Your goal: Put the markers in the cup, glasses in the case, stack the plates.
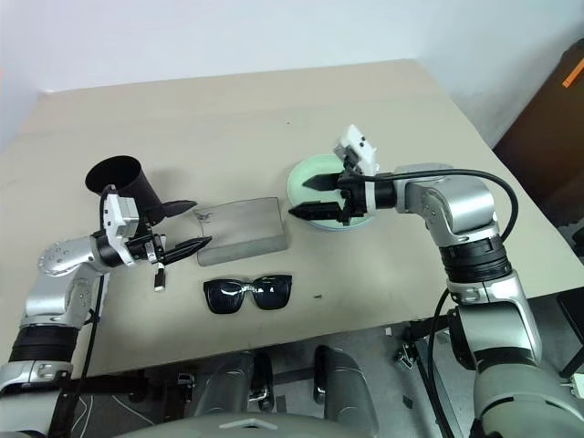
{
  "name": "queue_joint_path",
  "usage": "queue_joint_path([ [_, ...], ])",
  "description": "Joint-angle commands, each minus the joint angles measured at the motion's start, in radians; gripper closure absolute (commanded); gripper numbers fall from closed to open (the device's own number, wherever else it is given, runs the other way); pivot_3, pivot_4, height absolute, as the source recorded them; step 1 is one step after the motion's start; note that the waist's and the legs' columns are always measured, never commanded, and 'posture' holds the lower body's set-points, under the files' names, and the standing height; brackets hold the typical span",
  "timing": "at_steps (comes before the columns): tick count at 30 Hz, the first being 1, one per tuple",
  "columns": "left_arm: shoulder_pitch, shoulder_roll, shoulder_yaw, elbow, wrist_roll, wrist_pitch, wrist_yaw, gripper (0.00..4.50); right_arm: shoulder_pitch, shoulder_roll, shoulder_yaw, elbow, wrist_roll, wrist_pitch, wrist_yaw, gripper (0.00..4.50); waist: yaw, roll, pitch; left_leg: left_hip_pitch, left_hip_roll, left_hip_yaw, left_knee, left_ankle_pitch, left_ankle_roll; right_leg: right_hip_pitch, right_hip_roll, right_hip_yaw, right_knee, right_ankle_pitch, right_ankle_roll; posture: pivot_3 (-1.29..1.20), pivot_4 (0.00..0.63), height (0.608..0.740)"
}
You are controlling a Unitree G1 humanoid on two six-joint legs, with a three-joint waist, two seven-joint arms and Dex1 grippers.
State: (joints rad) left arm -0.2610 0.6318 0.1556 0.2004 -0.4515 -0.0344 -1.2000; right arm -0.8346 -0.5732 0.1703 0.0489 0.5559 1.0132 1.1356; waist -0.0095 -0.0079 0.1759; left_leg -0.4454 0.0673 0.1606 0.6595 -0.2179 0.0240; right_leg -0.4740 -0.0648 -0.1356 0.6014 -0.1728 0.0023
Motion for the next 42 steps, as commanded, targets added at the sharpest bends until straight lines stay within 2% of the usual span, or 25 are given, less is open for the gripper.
queue_joint_path([
  [1,0.02,0.029,0.04,-0.052,-0.03,0.011,-0.007,0.0,-0.056,0.02,0.062,-0.047,0.046,0.081,0.042,0.03,-0.002,0.0,0.0,0.0,0.0,0.0,0.0,0.0,0.0,0.0,0.0,0.0,0.0,0.0,0.0,0.0,0.15,0.74],
  [9,0.082,0.042,0.059,-0.1,-0.037,0.011,0.006,0.0,-0.143,0.09,0.328,0.027,-0.055,0.032,0.142,0.03,-0.004,0.0,0.0,-0.001,0.0,0.0,-0.001,0.0,0.0,-0.001,0.0,0.0,-0.001,0.0,0.0,0.0,0.15,0.74],
  [15,0.161,0.047,0.085,-0.172,-0.057,0.024,0.019,0.0,-0.203,0.131,0.431,0.133,-0.13,-0.038,0.223,0.03,-0.003,0.0,0.0,-0.004,0.0,0.0,-0.001,0.0,0.0,-0.003,-0.001,0.0,-0.002,0.0,-0.001,0.0,0.15,0.74],
  [26,0.314,0.075,0.145,-0.274,-0.085,0.052,0.015,0.0,-0.214,0.185,0.526,0.171,-0.223,-0.127,0.33,0.03,-0.005,0.0,0.0,-0.004,0.0,0.0,-0.003,0.0,0.0,-0.005,-0.001,0.0,-0.003,0.0,-0.001,0.0,0.15,0.74],
  [39,0.312,0.077,0.148,-0.309,-0.071,0.059,0.081,0.0,-0.234,0.286,0.56,0.265,-0.312,-0.163,0.349,0.03,-0.005,0.0,0.0,-0.004,-0.001,0.002,-0.009,0.0,-0.001,-0.007,-0.002,0.0,-0.005,0.002,-0.004,0.0,0.15,0.74],
  [42,0.315,0.074,0.144,-0.317,-0.071,0.062,0.088,0.0,-0.232,0.29,0.569,0.27,-0.336,-0.169,0.348,0.61,-0.005,0.0,0.0,-0.004,-0.001,0.003,-0.009,0.0,-0.001,-0.007,-0.002,0.0,-0.005,0.002,-0.004,0.0,0.15,0.74],
])
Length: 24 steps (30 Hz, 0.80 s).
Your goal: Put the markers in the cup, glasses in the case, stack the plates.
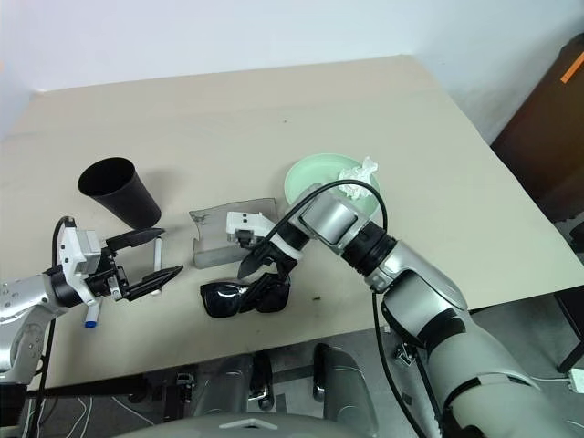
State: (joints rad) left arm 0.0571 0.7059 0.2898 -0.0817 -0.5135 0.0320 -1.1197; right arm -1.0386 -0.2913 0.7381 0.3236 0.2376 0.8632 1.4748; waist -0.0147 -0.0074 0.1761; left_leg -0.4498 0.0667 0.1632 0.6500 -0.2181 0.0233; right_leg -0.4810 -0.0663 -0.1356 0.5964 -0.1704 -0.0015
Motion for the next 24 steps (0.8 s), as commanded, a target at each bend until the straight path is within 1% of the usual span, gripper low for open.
queue_joint_path([
  [1,-0.004,0.0,0.009,-0.036,-0.008,-0.003,0.009,0.0,-0.028,0.009,0.0,-0.006,-0.021,-0.019,0.011,0.94,0.0,0.0,0.0,0.0,0.0,0.0,0.0,0.0,0.0,0.0,0.0,0.0,0.0,0.0,0.0,0.0,0.15,0.74],
  [2,-0.006,0.0,0.007,-0.035,-0.008,-0.003,0.011,0.0,-0.028,0.009,-0.001,-0.007,-0.024,-0.018,0.014,1.24,0.0,0.0,0.0,0.0,0.0,0.0,0.0,0.0,0.0,0.0,0.0,0.0,0.0,0.0,0.0,0.0,0.15,0.74],
  [10,-0.03,-0.003,-0.011,-0.016,0.0,-0.005,0.011,0.0,-0.029,0.008,-0.022,-0.022,-0.03,-0.007,0.014,4.16,0.0,0.0,0.0,0.0,0.0,0.0,0.0,0.0,0.0,0.0,0.0,0.0,0.0,0.0,0.0,0.0,0.15,0.74],
  [11,-0.035,-0.004,-0.015,-0.011,0.001,-0.003,0.009,0.0,-0.032,0.006,-0.027,-0.026,-0.028,-0.003,0.014,4.47,0.0,0.0,0.0,0.0,0.0,0.0,0.0,0.0,0.0,0.0,0.0,0.0,0.0,0.0,0.0,0.0,0.15,0.74],
  [15,-0.051,-0.007,-0.028,0.001,-0.001,-0.001,0.008,0.0,-0.056,-0.022,-0.067,-0.065,-0.002,0.023,0.039,4.47,0.0,0.0,0.0,0.001,0.0,0.0,0.0,0.0,0.0,0.001,0.0,0.0,0.0,0.0,0.0,0.0,0.15,0.74],
  [19,-0.06,-0.007,-0.027,0.019,-0.001,-0.007,0.004,0.0,-0.118,-0.058,-0.141,-0.088,0.056,0.056,0.084,4.47,0.0,0.0,0.0,0.0,0.0,0.0,0.0,0.0,0.0,0.0,0.0,0.0,0.0,0.0,0.0,0.0,0.15,0.74],
  [21,-0.06,-0.008,-0.024,0.027,0.0,-0.011,0.006,0.0,-0.14,-0.058,-0.187,-0.067,0.065,0.018,0.074,4.47,0.0,0.0,0.0,0.001,0.0,0.0,0.0,0.0,0.0,0.0,0.0,0.0,0.0,0.0,0.0,0.0,0.15,0.74],
  [24,-0.054,-0.013,-0.006,0.04,-0.006,-0.017,0.016,0.0,-0.173,-0.054,-0.24,0.014,0.042,-0.115,0.065,4.47,0.0,0.0,0.0,0.001,0.0,0.0,0.0,0.0,0.0,0.0,0.001,-0.001,0.0,0.0,0.0,0.0,0.15,0.74],
])
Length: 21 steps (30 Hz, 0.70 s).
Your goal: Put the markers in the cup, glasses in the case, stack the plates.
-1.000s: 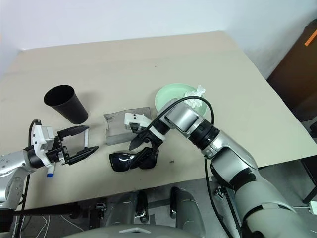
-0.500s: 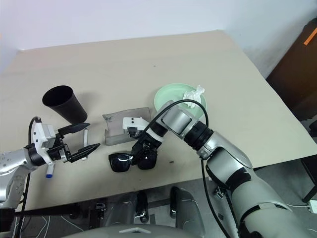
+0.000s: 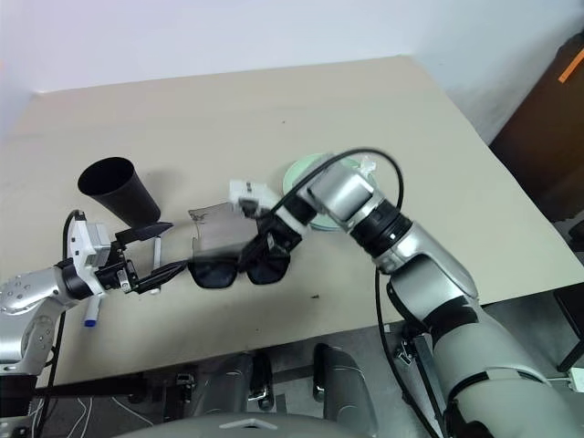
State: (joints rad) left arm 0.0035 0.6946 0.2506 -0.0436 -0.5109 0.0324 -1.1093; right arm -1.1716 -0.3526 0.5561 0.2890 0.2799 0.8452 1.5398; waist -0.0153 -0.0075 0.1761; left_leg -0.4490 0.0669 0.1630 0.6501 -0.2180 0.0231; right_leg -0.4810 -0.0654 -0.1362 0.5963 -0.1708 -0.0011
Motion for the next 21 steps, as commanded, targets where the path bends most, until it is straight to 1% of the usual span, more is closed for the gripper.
queue_joint_path([
  [1,0.005,0.0,0.039,0.008,-0.007,-0.021,0.005,0.0,-0.056,0.011,-0.067,0.088,-0.01,-0.128,0.0,4.47,0.0,0.0,0.0,0.0,0.0,0.0,0.0,0.0,0.0,0.0,0.0,0.0,0.0,0.0,0.0,0.0,0.15,0.74],
  [5,0.038,0.01,0.058,0.026,0.003,-0.041,-0.002,0.0,-0.12,0.04,-0.075,0.269,-0.074,-0.291,-0.009,4.47,-0.003,0.0,0.0,-0.001,0.0,0.002,0.0,0.0,0.0,-0.001,0.0,0.0,0.0,0.0,0.0,0.0,0.15,0.74],
  [13,0.099,0.005,0.089,-0.021,-0.003,-0.045,0.02,0.0,-0.218,0.153,-0.071,0.585,-0.203,-0.55,-0.028,4.47,-0.004,0.0,0.0,0.0,0.0,0.003,-0.001,0.0,0.0,-0.002,-0.001,0.0,0.001,0.001,-0.001,0.0,0.15,0.74],
  [16,0.116,0.007,0.103,-0.038,-0.005,-0.044,0.032,0.0,-0.224,0.19,-0.068,0.667,-0.248,-0.625,-0.036,4.47,-0.004,0.0,0.0,0.0,0.0,0.003,-0.001,0.0,0.0,-0.002,-0.001,0.0,0.0,0.001,-0.001,0.0,0.15,0.74],
  [21,0.142,0.01,0.123,-0.065,-0.007,-0.039,0.043,0.0,-0.214,0.235,-0.069,0.75,-0.309,-0.691,-0.029,4.47,-0.004,0.001,0.0,-0.001,0.0,0.003,-0.001,0.0,0.0,-0.002,-0.001,0.0,0.0,0.001,-0.001,0.0,0.15,0.74],
])
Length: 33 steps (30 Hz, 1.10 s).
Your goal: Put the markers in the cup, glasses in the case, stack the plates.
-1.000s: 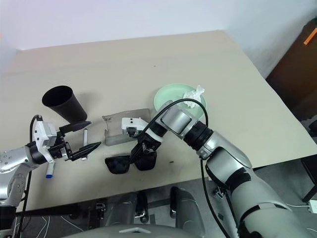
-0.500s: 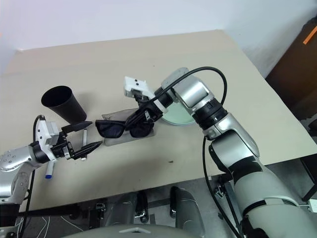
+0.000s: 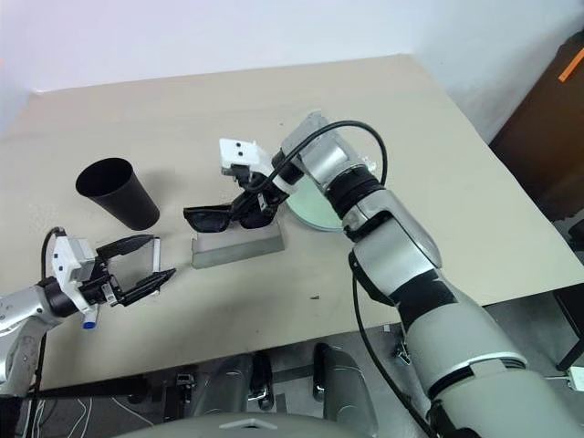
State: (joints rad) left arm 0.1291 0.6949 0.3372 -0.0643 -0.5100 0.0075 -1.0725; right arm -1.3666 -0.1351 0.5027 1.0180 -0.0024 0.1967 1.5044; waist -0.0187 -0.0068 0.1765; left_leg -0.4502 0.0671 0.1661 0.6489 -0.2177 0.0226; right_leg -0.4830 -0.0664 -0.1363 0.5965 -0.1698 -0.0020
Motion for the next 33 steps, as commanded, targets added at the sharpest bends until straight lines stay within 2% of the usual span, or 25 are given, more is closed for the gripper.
queue_joint_path([
  [1,0.021,0.01,0.04,-0.049,-0.009,-0.014,0.008,0.0,-0.015,0.024,-0.016,0.03,-0.036,-0.049,0.011,4.47,-0.001,0.0,0.0,0.0,0.0,0.0,0.0,0.0,0.0,0.0,0.0,0.0,0.0,0.0,0.0,0.0,0.15,0.74],
  [16,0.013,0.017,0.049,-0.06,0.002,-0.009,0.018,0.0,0.017,0.103,-0.023,0.068,-0.115,0.032,0.048,4.47,-0.002,0.0,0.0,0.0,0.0,0.0,0.0,0.0,-0.001,-0.001,0.0,0.0,0.001,0.0,0.0,0.0,0.15,0.74],
  [17,0.007,0.016,0.048,-0.06,0.002,-0.008,0.021,0.0,0.016,0.106,-0.027,0.069,-0.117,0.034,0.045,4.05,-0.002,0.0,0.0,0.0,0.0,0.0,0.0,0.0,-0.001,-0.001,0.0,0.001,0.001,0.0,0.0,0.0,0.15,0.74],
  [19,-0.001,0.015,0.048,-0.057,0.001,-0.008,0.022,0.0,0.011,0.113,-0.034,0.074,-0.119,0.043,0.039,3.65,-0.002,0.0,0.0,0.0,0.0,0.0,0.0,0.0,-0.001,-0.001,0.0,0.001,0.001,0.0,0.0,0.0,0.15,0.74],
  [23,-0.008,0.012,0.041,-0.053,0.007,-0.01,0.022,0.0,0.002,0.114,-0.039,0.079,-0.122,0.038,0.04,2.42,-0.002,0.0,0.0,0.0,0.0,0.0,0.0,0.0,-0.001,-0.001,0.0,0.001,0.001,0.0,0.0,0.0,0.15,0.74],
  [29,-0.008,0.008,0.037,-0.046,0.013,-0.014,0.017,0.0,-0.044,0.116,-0.1,0.092,-0.099,0.072,0.002,0.41,-0.002,0.0,0.0,0.0,0.0,0.0,0.0,0.0,-0.001,-0.001,0.0,0.0,0.001,0.0,0.0,0.0,0.15,0.74],
  [33,-0.015,0.009,0.038,-0.037,0.016,-0.015,0.012,0.0,-0.065,0.11,-0.161,0.086,-0.072,0.091,-0.027,0.41,-0.002,0.0,0.0,0.0,0.0,0.0,0.0,0.0,-0.001,-0.001,0.0,0.0,0.001,0.0,0.0,0.0,0.15,0.74],
])
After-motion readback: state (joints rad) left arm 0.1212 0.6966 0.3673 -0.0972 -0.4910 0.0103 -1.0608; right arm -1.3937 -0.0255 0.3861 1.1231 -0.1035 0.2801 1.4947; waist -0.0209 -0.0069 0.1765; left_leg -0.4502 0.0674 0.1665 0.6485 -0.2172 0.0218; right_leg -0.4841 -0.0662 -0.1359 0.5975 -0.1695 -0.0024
